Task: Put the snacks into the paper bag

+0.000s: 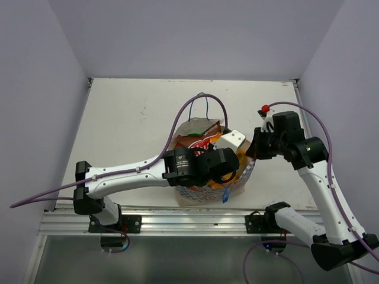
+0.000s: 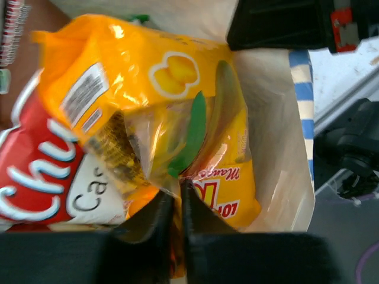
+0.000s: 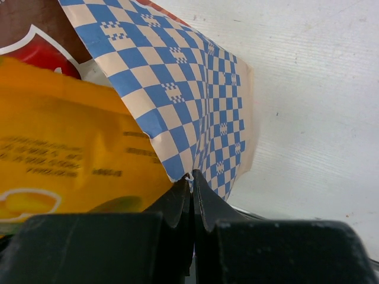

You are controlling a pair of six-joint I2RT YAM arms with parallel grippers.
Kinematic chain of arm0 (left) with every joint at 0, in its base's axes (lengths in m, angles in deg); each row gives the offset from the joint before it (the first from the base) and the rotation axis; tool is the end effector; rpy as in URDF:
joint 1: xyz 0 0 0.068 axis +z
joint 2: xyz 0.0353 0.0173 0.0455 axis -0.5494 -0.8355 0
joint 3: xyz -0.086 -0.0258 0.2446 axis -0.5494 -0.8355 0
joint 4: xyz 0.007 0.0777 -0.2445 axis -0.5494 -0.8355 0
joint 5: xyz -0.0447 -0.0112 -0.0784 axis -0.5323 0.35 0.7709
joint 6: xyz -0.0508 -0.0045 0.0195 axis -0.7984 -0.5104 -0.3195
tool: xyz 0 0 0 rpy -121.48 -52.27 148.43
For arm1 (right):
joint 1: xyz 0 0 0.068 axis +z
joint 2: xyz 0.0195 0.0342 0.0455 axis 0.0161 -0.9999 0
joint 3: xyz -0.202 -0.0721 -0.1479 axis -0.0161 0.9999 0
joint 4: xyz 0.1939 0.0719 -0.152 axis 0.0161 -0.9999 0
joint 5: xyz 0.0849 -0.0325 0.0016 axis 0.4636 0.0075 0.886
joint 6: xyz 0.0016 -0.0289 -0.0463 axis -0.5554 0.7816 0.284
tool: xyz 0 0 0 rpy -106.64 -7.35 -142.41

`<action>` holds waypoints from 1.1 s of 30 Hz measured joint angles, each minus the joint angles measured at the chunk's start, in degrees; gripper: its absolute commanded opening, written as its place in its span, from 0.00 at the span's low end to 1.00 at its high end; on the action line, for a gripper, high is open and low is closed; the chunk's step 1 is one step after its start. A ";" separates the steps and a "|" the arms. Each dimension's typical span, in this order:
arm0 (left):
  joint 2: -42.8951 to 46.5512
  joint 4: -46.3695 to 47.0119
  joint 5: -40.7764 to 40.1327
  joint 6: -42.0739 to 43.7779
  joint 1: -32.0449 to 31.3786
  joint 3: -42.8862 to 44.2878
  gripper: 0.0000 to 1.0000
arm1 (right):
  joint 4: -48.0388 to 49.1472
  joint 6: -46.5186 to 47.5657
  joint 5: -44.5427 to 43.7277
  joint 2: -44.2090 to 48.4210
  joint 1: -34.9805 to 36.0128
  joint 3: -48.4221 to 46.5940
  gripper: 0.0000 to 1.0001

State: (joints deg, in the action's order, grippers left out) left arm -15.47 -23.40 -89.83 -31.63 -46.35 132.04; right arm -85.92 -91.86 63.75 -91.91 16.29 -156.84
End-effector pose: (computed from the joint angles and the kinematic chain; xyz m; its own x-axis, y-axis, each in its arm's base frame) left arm 0.0782 -0.3279 0.3634 -0.5496 0.3291 -0.7679 0.5851 0.8077 -0.0726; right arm 0.1621 0.0579 0.3513 -0.8059 0.0445 -0.5904 -0.1931 0.9229 0.3332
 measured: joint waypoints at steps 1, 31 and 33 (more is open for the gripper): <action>-0.76 -1.77 -0.92 -0.24 0.00 2.05 0.33 | 0.24 -0.02 0.15 0.00 0.00 -0.02 0.00; 24.22 -21.90 -9.90 -39.01 -0.11 -14.75 1.00 | 0.81 0.00 1.66 -0.02 0.09 -0.20 0.00; 24.52 -21.59 -9.99 -39.63 -0.11 -15.67 1.00 | 0.85 0.00 1.86 -0.02 0.09 -0.20 0.00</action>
State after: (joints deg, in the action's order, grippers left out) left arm 9.05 -45.00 -99.82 -71.26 -46.46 116.37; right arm -85.07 -91.86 65.61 -91.94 16.38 -157.03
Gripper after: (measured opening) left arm 0.994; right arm 0.011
